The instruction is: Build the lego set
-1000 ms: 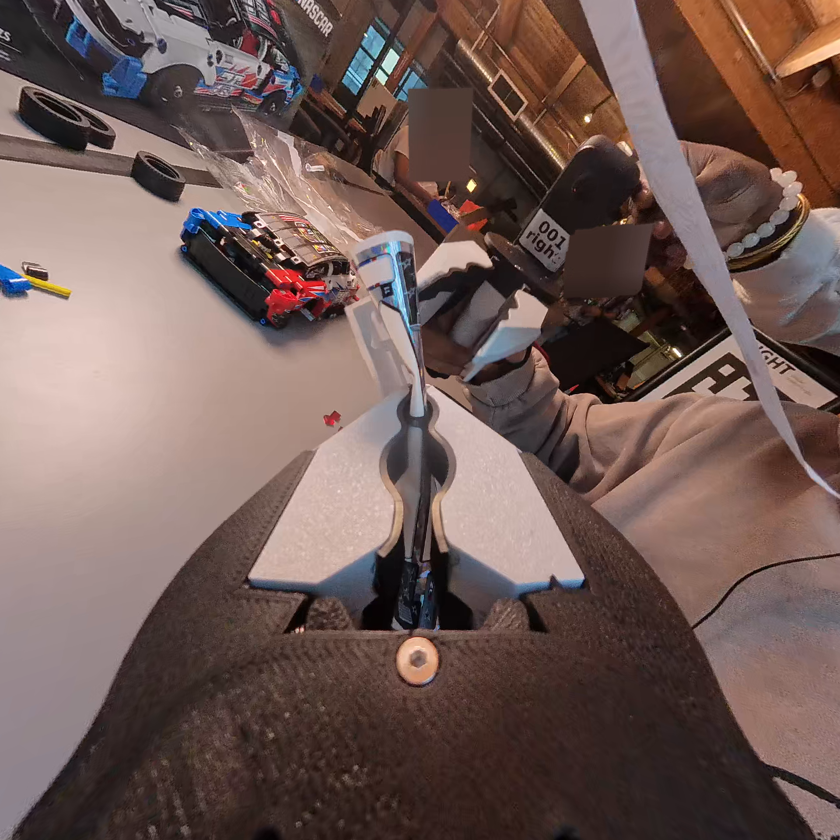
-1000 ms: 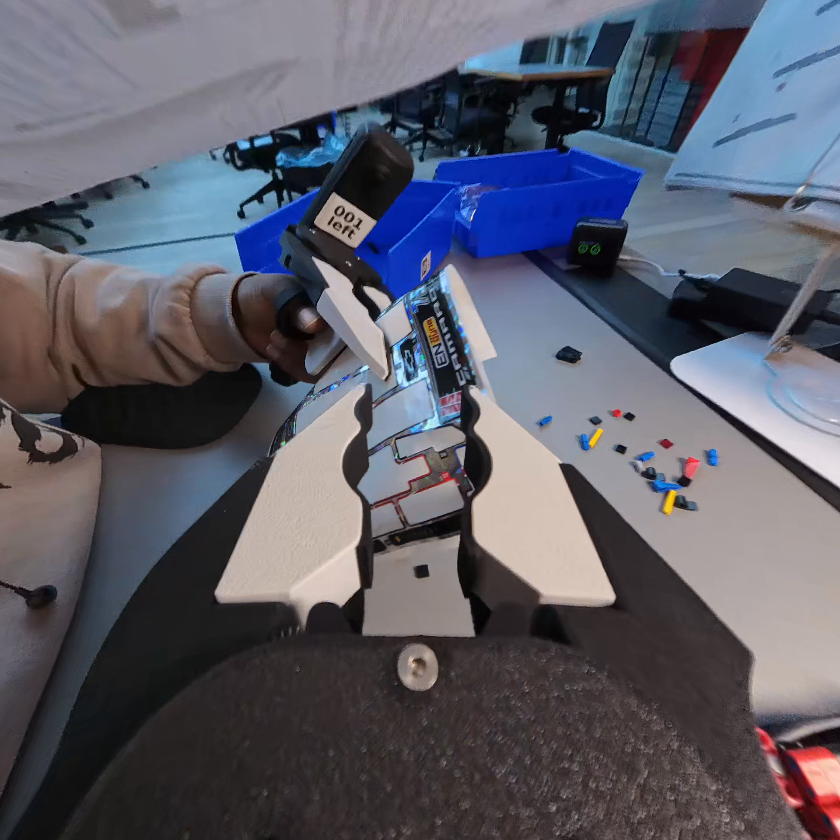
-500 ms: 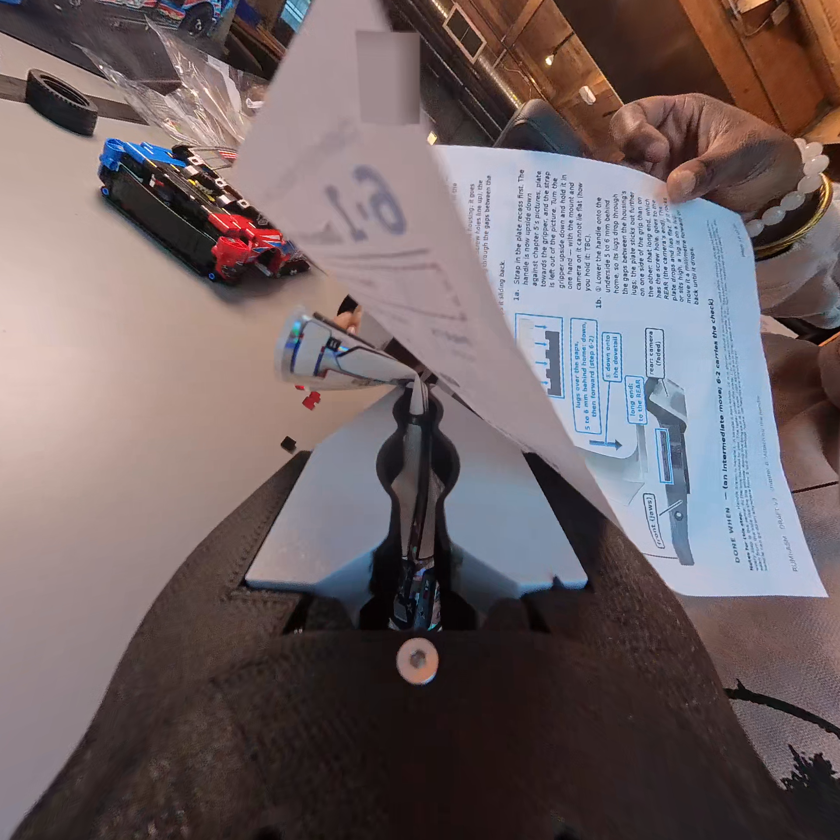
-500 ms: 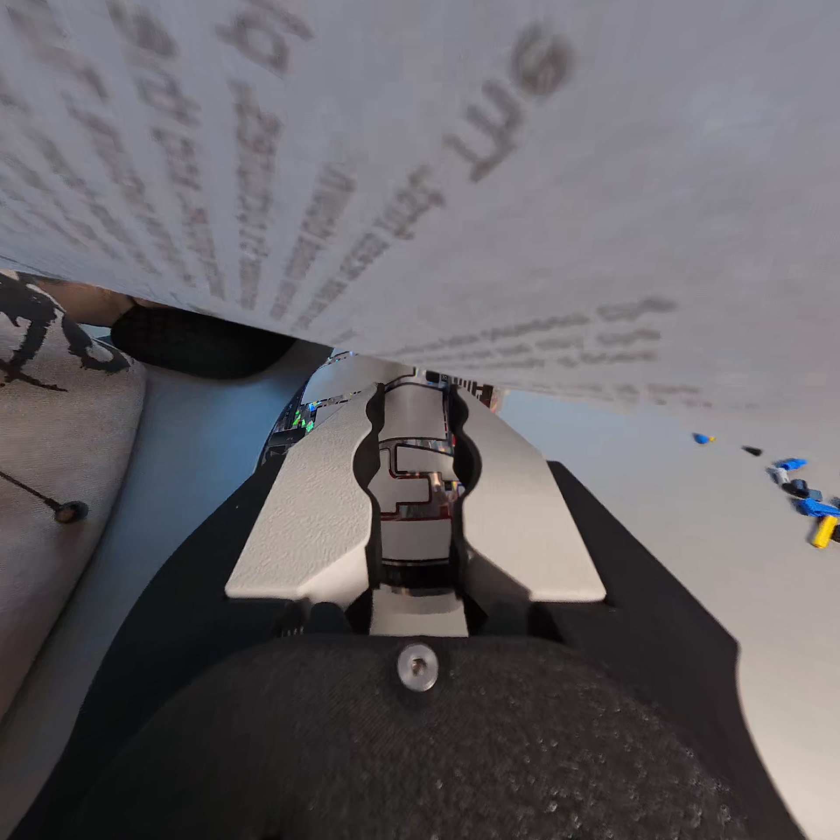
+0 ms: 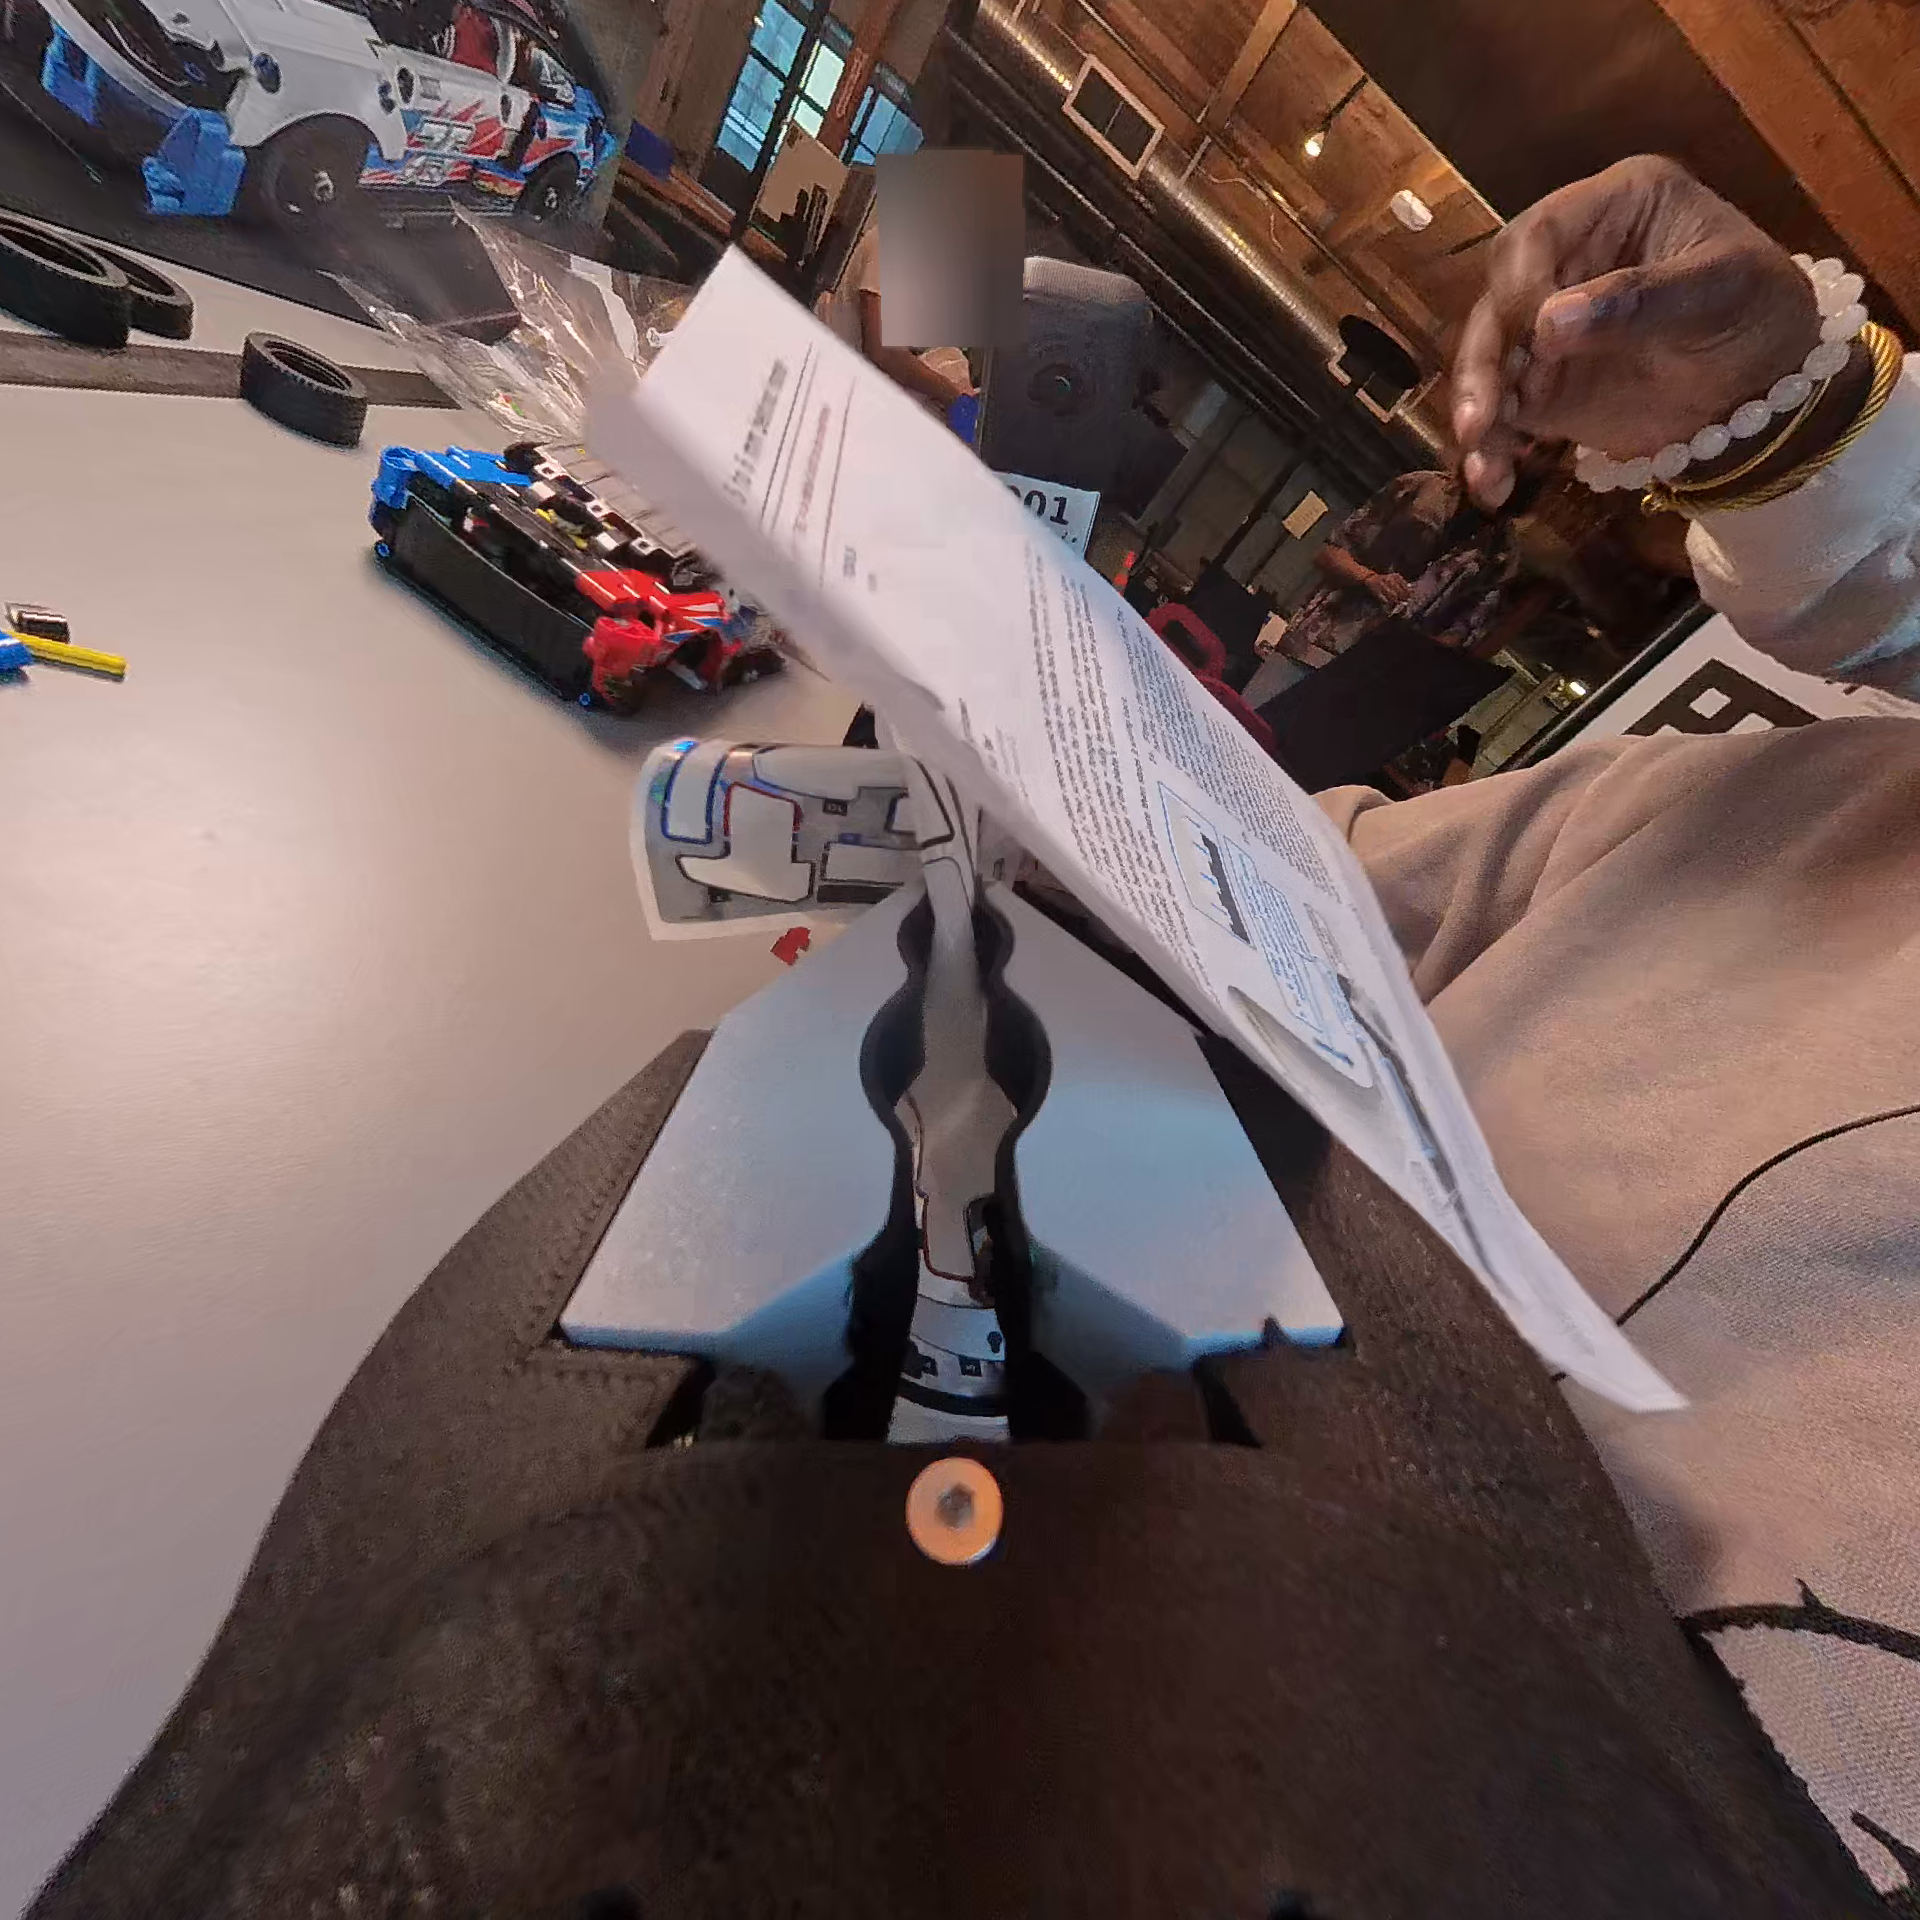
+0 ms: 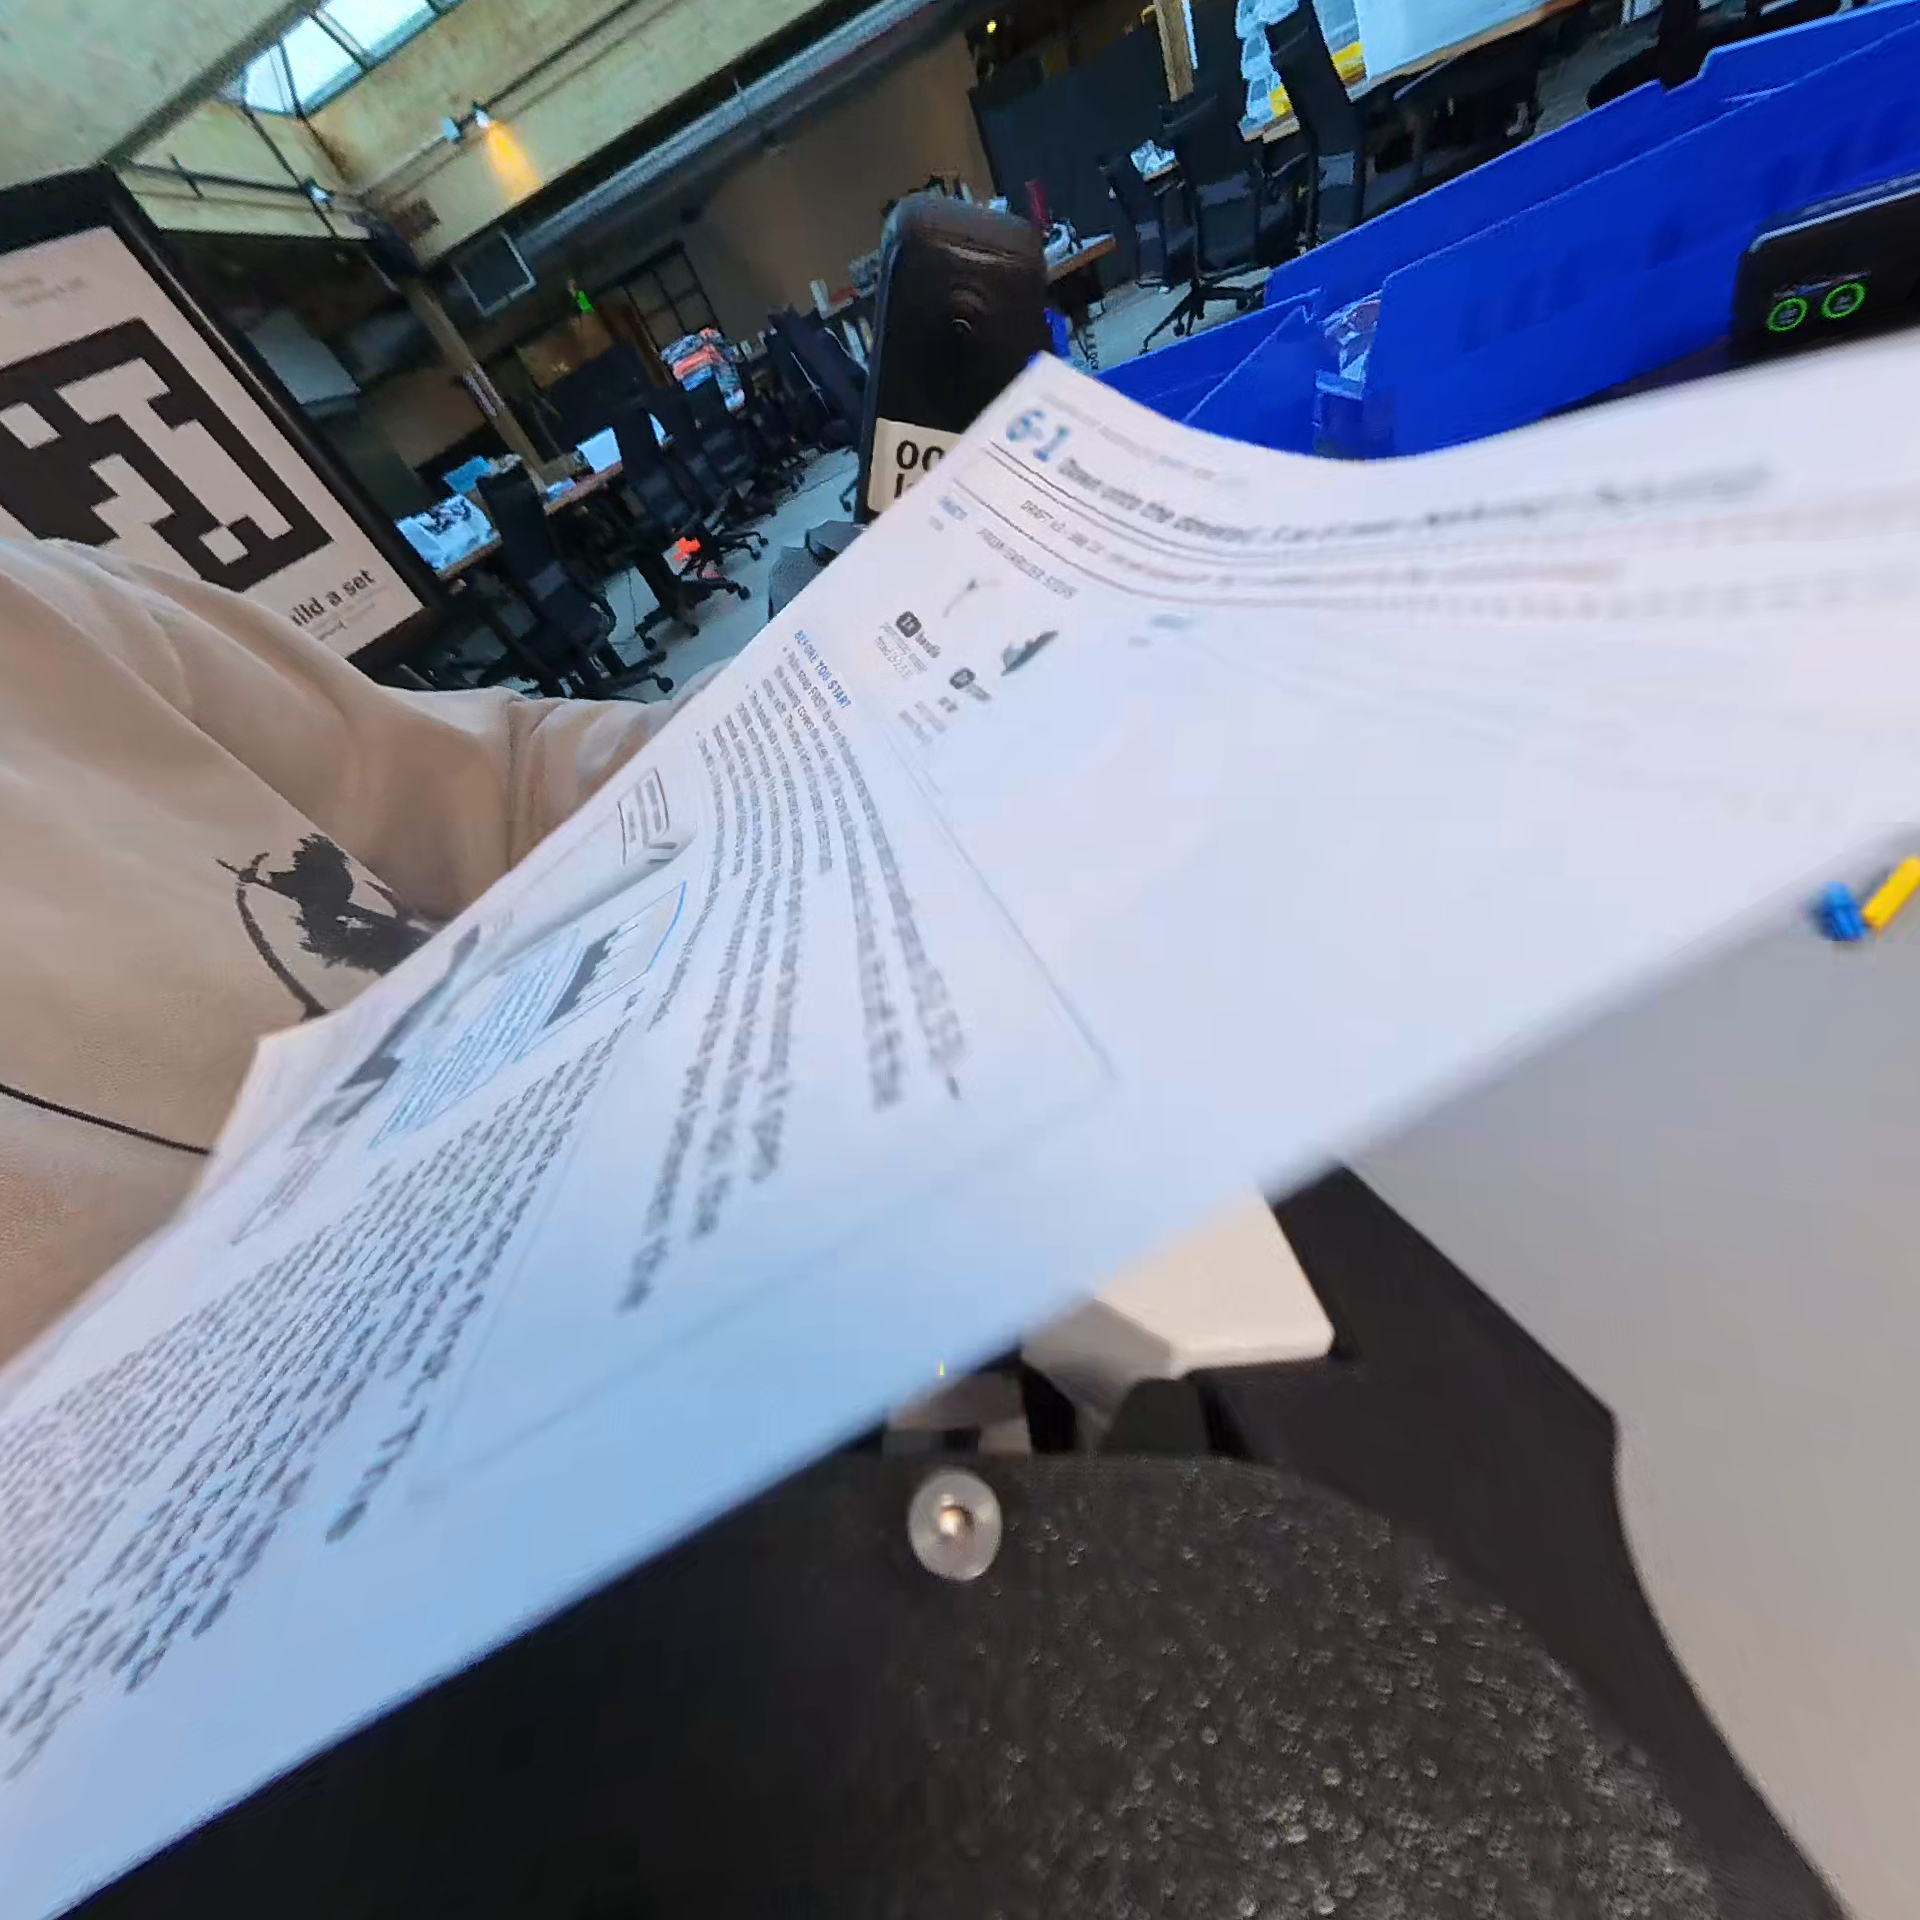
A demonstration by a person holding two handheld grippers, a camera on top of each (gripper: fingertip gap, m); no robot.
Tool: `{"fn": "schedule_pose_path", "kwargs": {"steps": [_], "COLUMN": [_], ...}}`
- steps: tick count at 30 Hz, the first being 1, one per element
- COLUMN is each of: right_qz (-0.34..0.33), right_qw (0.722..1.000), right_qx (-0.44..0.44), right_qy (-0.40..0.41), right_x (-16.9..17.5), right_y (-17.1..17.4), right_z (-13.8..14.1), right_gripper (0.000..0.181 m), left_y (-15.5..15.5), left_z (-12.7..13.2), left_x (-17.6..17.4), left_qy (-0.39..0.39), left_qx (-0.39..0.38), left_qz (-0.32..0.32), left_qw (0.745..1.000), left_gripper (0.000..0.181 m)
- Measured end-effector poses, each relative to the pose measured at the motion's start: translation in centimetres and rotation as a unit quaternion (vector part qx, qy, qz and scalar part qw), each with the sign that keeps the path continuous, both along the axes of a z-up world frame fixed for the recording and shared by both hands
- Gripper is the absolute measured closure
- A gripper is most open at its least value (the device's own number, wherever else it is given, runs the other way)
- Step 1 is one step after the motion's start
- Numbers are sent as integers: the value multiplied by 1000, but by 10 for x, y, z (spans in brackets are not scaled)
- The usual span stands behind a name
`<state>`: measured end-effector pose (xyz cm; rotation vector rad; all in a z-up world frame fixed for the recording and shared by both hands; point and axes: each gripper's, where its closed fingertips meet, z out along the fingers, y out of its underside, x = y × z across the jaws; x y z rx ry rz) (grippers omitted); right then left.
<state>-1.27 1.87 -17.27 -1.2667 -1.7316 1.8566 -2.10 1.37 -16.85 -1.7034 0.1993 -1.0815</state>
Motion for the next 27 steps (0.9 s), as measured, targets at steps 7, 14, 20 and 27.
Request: {"fn": "schedule_pose_path", "kwargs": {"steps": [7,14,20,27], "right_qz": [-38,-147,-163,-91], "right_qw": [999,987,986,963], "right_qx": [-13,-65,15,206], "right_qy": [-6,17,28,-151], "right_x": [-6,-1,25,56], "right_y": [18,89,125,133], "right_z": [-2,16,24,-61], "right_gripper": [175,159,155,129], "left_y": [2,5,5,0], "left_z": [-4,7,19,33], "left_x": [-11,-46,-81,-105], "left_qy": [-24,-38,-38,-28], "left_qx": [-16,13,53,92], "left_qz": [15,78,158,210], "left_qw": [999,996,985,973], "left_gripper": [181,181,181,181]}}
